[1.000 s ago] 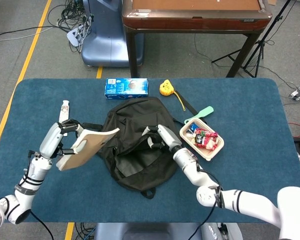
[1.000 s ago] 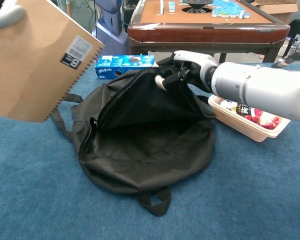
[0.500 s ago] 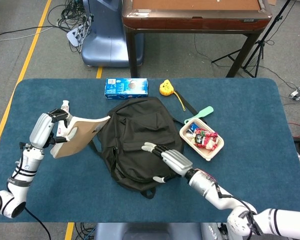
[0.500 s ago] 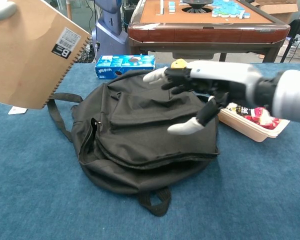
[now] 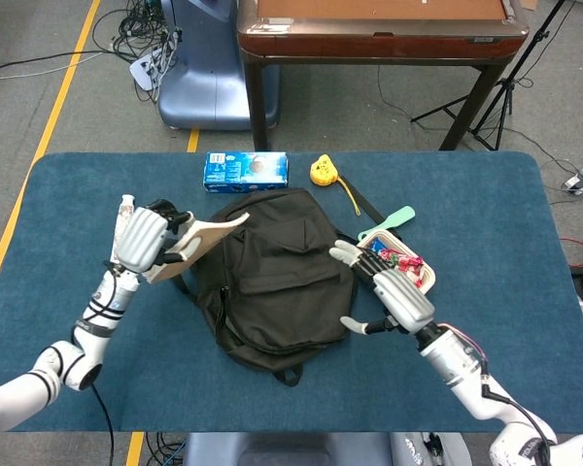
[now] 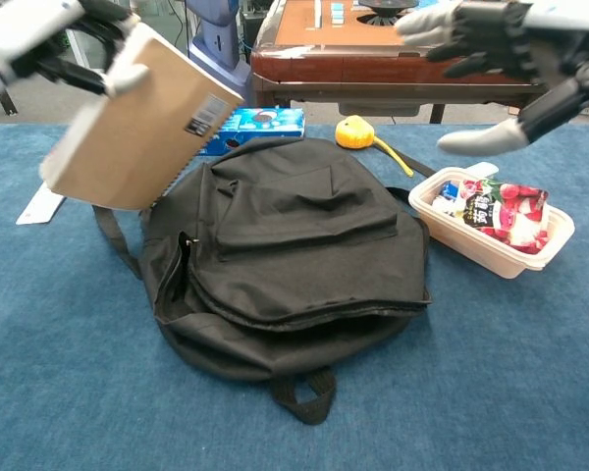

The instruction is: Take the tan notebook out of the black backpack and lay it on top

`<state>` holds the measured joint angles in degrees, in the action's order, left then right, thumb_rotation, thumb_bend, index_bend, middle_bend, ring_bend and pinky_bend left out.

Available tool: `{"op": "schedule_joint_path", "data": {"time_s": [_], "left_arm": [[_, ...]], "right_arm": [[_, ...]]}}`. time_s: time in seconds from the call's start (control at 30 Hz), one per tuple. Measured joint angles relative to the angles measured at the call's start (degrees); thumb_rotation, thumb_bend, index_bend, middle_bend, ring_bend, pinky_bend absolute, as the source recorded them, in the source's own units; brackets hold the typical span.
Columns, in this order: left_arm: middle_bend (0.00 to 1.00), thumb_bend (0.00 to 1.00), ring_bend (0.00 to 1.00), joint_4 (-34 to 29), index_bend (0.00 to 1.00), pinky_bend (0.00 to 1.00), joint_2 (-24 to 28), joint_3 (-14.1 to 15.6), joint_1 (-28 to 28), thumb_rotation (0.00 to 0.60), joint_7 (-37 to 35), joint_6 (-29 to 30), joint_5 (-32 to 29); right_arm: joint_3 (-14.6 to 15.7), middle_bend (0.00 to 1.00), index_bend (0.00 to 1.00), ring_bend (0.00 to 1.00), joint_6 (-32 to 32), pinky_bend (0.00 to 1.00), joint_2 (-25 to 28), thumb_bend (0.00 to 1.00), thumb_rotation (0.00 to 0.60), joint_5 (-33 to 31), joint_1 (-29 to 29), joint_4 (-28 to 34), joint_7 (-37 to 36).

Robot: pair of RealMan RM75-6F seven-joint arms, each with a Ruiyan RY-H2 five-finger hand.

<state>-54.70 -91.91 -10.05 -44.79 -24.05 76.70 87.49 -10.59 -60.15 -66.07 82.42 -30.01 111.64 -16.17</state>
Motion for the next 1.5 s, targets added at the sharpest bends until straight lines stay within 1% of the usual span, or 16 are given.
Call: {"op": "schedule_joint_path", "data": {"time_s": [0.1, 0.17, 0.2, 0.3, 0.37, 0.47, 0.57, 0.63, 0.7, 0.77, 0.9, 1.0, 1.03, 1.17, 1.33, 1.5], "left_arm": [[0.61, 0.37, 0.60, -1.51, 0.60, 0.40, -1.52, 0.42, -0.56, 0.600, 1.81, -1.57, 0.06], [0.52, 0.36, 0.54, -3.52, 0.54, 0.40, -1.68, 0.79, -0.61, 0.600, 3.08, -2.43, -0.14], [0.49, 0.36, 0.52, -4.84, 0.51, 0.40, -1.61, 0.97, -0.62, 0.600, 3.62, -3.19, -0.35], [0.40, 0.32, 0.44, -11.32, 0.37, 0.39, -0.48, 1.50, -0.56, 0.600, 4.96, -6.91, -1.83], [0.33, 0.28, 0.36, -15.77, 0.26, 0.38, 0.81, 1.67, -0.46, 0.600, 5.40, -9.18, -3.11], [0.26, 0.26, 0.29, -23.77, 0.17, 0.35, 3.84, 1.88, -0.12, 0.600, 6.11, -12.61, -5.47], [0.24, 0.25, 0.28, -30.71, 0.17, 0.34, 7.73, 2.17, 0.70, 0.600, 7.24, -14.77, -7.36], [0.24, 0.25, 0.28, -33.48, 0.17, 0.33, 10.39, 2.53, 1.97, 0.600, 8.57, -14.93, -8.00], [0.24, 0.25, 0.28, -34.41, 0.17, 0.32, 11.75, 2.91, 3.43, 0.600, 10.04, -14.05, -8.14], [0.24, 0.25, 0.28, -34.68, 0.17, 0.32, 12.89, 3.35, 5.11, 0.600, 11.51, -12.26, -8.40], [0.24, 0.25, 0.28, -33.92, 0.19, 0.31, 15.08, 4.00, 9.52, 0.600, 14.92, -7.97, -10.33], [0.24, 0.25, 0.28, -32.71, 0.20, 0.30, 16.26, 4.39, 12.72, 0.600, 16.48, -5.19, -12.20], [0.24, 0.25, 0.27, -32.33, 0.20, 0.29, 16.84, 4.65, 14.15, 0.600, 16.73, -4.38, -12.93], [0.24, 0.25, 0.27, -31.50, 0.22, 0.29, 18.55, 5.90, 18.71, 0.600, 17.87, -1.72, -14.66], [0.24, 0.25, 0.27, -31.19, 0.24, 0.28, 19.55, 7.71, 24.48, 0.600, 20.82, 3.70, -15.31], [0.24, 0.25, 0.27, -31.85, 0.25, 0.28, 19.79, 9.07, 29.37, 0.600, 23.06, 8.19, -14.98]], "right_arm": [[-0.21, 0.00, 0.00, 0.00, -1.89, 0.06, 1.43, 0.24, 0.600, -0.74, 1.28, -0.02, -0.77], [-0.35, 0.00, 0.00, 0.00, -2.62, 0.06, 2.20, 0.24, 0.600, -1.42, 1.86, -0.24, -1.25], [-0.40, 0.00, 0.00, 0.00, -2.82, 0.06, 2.46, 0.24, 0.600, -1.67, 2.03, -0.34, -1.42], [-0.57, 0.00, 0.00, 0.00, -3.53, 0.06, 3.23, 0.24, 0.600, -2.36, 2.57, -0.68, -1.83], [-0.67, 0.00, 0.00, 0.00, -3.91, 0.06, 3.54, 0.24, 0.600, -2.85, 2.87, -1.01, -1.90], [-0.65, 0.00, 0.00, 0.00, -4.09, 0.06, 4.07, 0.24, 0.600, -3.89, 3.31, -1.62, -1.93], [-0.47, 0.00, 0.00, 0.00, -4.08, 0.06, 4.76, 0.24, 0.600, -5.19, 3.88, -2.21, -2.02], [-0.32, 0.00, 0.00, 0.00, -4.05, 0.06, 5.37, 0.24, 0.600, -5.99, 4.33, -2.47, -2.17], [-0.07, 0.01, 0.00, 0.00, -4.05, 0.06, 6.21, 0.24, 0.600, -6.79, 4.96, -2.72, -2.26], [0.27, 0.02, 0.00, 0.00, -4.19, 0.06, 6.96, 0.26, 0.600, -7.66, 5.68, -2.97, -1.93], [1.29, 0.09, 0.00, 0.00, -4.48, 0.06, 7.73, 0.30, 0.600, -9.13, 7.02, -3.84, -0.28], [2.13, 0.15, 0.05, 0.02, -4.91, 0.08, 7.79, 0.32, 0.600, -9.73, 7.95, -5.21, 1.52], [2.38, 0.18, 0.09, 0.04, -5.15, 0.11, 7.71, 0.32, 0.600, -9.86, 8.23, -5.74, 2.17], [3.77, 0.25, 0.17, 0.12, -6.61, 0.18, 6.74, 0.33, 0.600, -10.36, 9.70, -8.43, 6.37], [5.37, 0.31, 0.27, 0.17, -10.15, 0.21, 4.93, 0.33, 0.600, -10.24, 12.05, -10.88, 11.68], [6.93, 0.32, 0.30, 0.18, -15.65, 0.21, 2.39, 0.33, 0.600, -8.74, 15.40, -12.29, 16.31]]}}
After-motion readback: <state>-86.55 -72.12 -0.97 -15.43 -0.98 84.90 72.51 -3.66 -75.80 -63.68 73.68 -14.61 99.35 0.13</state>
